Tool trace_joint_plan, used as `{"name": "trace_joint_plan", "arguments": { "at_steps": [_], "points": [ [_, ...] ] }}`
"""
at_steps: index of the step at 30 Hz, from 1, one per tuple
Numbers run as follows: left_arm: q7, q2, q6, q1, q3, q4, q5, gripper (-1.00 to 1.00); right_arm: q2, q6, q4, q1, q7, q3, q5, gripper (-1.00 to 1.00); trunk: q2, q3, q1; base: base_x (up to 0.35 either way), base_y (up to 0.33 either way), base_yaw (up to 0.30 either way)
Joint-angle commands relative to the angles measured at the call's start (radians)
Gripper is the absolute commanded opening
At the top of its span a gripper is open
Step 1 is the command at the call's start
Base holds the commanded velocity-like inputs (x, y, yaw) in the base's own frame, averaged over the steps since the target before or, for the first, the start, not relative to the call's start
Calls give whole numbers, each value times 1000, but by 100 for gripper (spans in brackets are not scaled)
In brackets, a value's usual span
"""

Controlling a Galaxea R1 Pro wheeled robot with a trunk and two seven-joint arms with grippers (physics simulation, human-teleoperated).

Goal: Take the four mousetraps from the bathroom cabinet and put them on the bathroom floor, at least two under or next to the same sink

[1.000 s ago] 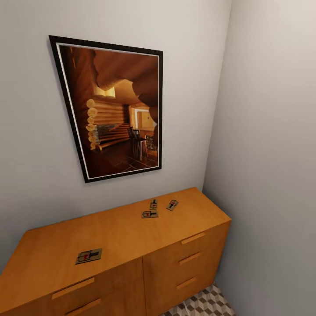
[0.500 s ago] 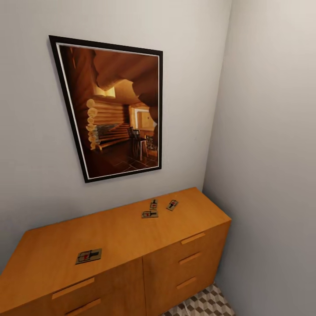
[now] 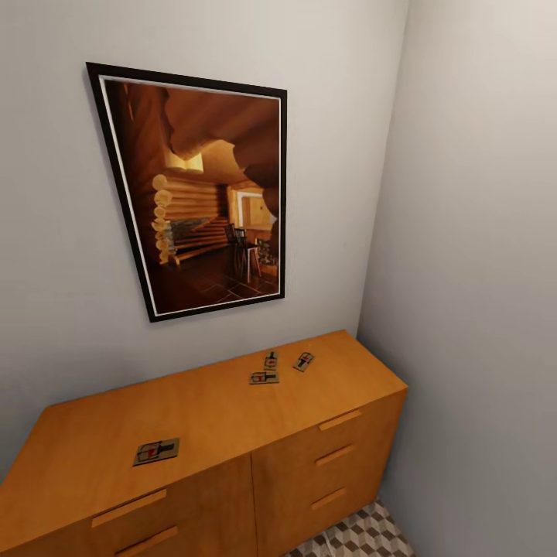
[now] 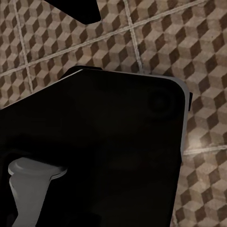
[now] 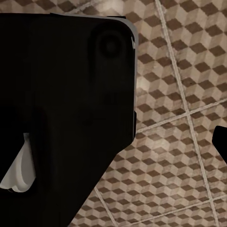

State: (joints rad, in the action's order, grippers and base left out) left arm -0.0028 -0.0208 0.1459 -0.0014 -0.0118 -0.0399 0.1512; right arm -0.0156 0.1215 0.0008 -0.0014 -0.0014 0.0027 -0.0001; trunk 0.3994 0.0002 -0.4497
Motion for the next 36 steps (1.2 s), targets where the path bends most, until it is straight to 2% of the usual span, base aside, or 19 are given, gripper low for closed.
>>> {"name": "trace_joint_plan", "arguments": {
  "at_steps": [1,13,17,18,22,25,30,32,33,36],
  "points": [
    [0,0,3,0,0,1,6,100,0,3,1,0,0,0,0,100,1,0,0,0,0,0],
    [-2,-7,7,0,6,-3,0,100,-1,6,1,0,0,-1,0,100,1,0,0,0,0,0],
    [-1,-37,7,0,14,-22,-5,100,-1,7,-1,0,1,0,1,100,1,0,0,0,0,0],
    [-1,-37,7,0,14,-22,-5,100,-1,7,-1,0,1,0,1,100,1,0,0,0,0,0],
    [8,-83,-13,0,27,-84,-33,100,-4,0,-10,-1,9,-2,2,100,1,0,0,0,0,0],
    [18,-110,-63,0,46,-147,-86,100,-4,-5,-24,-5,13,-4,3,100,1,0,0,0,0,0],
    [25,-146,-211,0,68,-310,-191,100,-7,-29,-96,-8,16,-5,3,100,1,0,0,0,0,0],
    [25,-154,-279,-1,72,-389,-216,100,-11,-57,-138,-9,17,-5,1,100,1,0,0,0,0,0],
    [25,-154,-279,-1,72,-389,-216,100,-11,-57,-138,-9,17,-5,1,100,1,0,0,0,0,0],
    [24,-154,-382,-1,77,-511,-237,100,-26,-127,-213,-10,18,-9,-5,100,1,0,0,0,0,0]
  ]
}}
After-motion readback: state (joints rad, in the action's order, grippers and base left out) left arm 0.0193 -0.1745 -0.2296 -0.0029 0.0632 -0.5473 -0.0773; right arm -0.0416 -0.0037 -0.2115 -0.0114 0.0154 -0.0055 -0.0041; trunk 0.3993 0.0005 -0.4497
